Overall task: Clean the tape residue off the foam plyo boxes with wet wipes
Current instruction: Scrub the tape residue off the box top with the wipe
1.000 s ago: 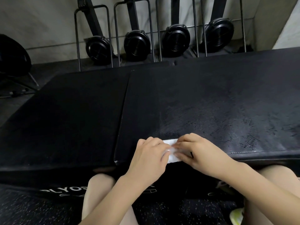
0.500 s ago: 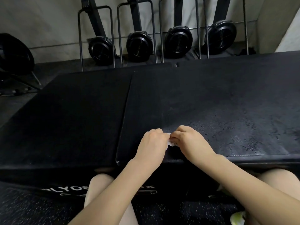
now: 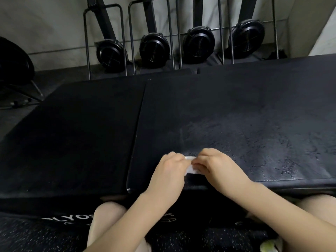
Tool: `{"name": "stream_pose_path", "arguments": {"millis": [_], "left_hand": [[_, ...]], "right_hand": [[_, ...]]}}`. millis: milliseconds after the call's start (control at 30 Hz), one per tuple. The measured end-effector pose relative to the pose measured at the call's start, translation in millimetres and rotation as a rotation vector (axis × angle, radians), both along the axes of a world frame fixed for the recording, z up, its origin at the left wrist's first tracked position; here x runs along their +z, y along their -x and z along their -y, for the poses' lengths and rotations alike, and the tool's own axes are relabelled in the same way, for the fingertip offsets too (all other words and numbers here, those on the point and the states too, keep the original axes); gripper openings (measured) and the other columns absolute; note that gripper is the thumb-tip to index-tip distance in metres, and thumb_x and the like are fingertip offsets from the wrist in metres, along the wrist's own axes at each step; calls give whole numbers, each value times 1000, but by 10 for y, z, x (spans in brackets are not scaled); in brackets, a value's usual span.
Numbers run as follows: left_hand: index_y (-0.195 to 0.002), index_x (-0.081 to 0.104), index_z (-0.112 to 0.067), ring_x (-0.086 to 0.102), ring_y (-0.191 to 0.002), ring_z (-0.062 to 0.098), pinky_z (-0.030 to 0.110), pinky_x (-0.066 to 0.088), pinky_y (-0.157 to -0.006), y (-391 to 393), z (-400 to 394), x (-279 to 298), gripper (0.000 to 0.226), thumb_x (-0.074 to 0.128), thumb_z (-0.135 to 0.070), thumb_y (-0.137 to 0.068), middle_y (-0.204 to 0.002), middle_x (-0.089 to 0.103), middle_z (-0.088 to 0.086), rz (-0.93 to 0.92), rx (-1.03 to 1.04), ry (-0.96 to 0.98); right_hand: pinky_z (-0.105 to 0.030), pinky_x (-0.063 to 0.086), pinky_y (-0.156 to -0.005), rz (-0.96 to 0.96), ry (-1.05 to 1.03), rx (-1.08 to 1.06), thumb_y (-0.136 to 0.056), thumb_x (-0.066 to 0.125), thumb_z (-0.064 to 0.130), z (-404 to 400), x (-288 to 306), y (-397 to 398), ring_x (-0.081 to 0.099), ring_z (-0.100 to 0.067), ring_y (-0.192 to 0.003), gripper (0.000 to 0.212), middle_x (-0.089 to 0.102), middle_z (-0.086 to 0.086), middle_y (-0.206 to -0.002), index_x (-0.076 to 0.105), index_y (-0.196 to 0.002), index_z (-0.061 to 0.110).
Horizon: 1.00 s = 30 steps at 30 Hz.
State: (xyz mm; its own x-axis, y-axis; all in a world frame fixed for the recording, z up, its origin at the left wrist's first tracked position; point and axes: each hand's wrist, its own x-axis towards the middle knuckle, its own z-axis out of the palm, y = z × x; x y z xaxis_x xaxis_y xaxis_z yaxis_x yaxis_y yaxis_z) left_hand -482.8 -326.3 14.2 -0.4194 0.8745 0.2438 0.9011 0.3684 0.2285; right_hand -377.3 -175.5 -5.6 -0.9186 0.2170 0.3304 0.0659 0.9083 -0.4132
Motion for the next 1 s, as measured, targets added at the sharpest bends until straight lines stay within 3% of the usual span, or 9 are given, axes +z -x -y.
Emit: {"name": "stream_pose_path", "arguments": {"millis": [100,267,400,500,600,733,933,1000], "left_hand": [[-86,65,-13,50,-81,20,31,40,-73,234,-286,61,25,49,6,-83,-77,46,-2,-59,31,85],[-85,51,-13,42,-80,16,26,28,-69,309,-484,196,20,47,7,-85,-74,32,-3,-35,153,199],[-108,67,-18,48,-85,18,27,35,-72,85,-225,149,36,51,3,-85,-92,52,1,-2,86,155],[-99,70,-23,42,-77,13,25,41,-70,-227,127,23,37,52,2,-78,-84,50,-7,-14,21,112],[-87,72,-23,42,-70,11,24,45,-68,-359,288,-127,42,34,-8,-78,-77,50,-11,-60,-22,39],[-70,62,-18,44,-65,15,26,41,-61,-230,120,-21,22,61,4,-67,-70,51,-5,-109,11,20],[-101,71,-24,50,-78,16,28,41,-73,59,-99,78,22,59,-8,-91,-86,56,-4,-61,11,73],[-103,68,-29,51,-82,17,27,42,-75,18,-53,124,27,55,-8,-93,-88,54,-3,0,-18,76]], "right_hand": [[-34,53,-63,-17,-20,-34,-90,72,12,-220,7,331,61,-22,-78,8,61,0,-85,78,-88,16],[-38,52,-66,77,-4,-65,-94,65,15,-328,54,504,60,-26,-78,14,59,-3,-88,79,-90,16],[-33,51,-69,116,92,41,-88,43,56,-194,148,140,61,-17,-78,45,61,3,-87,78,-86,29],[-30,53,-72,72,99,107,-92,54,41,-25,70,-199,61,-10,-80,26,63,10,-88,77,-89,29],[-29,53,-70,42,65,105,-93,63,28,53,-17,-341,59,-8,-83,12,62,14,-90,75,-93,29],[-33,51,-61,12,-26,56,-90,70,18,15,-29,-116,55,-15,-78,8,57,5,-83,72,-84,22],[-27,43,-55,23,-20,-21,-80,70,1,-98,16,169,57,-20,-67,17,57,0,-76,75,-78,18],[-30,48,-62,54,6,5,-88,69,10,-62,41,105,61,-21,-73,12,59,-1,-82,77,-87,19]]}}
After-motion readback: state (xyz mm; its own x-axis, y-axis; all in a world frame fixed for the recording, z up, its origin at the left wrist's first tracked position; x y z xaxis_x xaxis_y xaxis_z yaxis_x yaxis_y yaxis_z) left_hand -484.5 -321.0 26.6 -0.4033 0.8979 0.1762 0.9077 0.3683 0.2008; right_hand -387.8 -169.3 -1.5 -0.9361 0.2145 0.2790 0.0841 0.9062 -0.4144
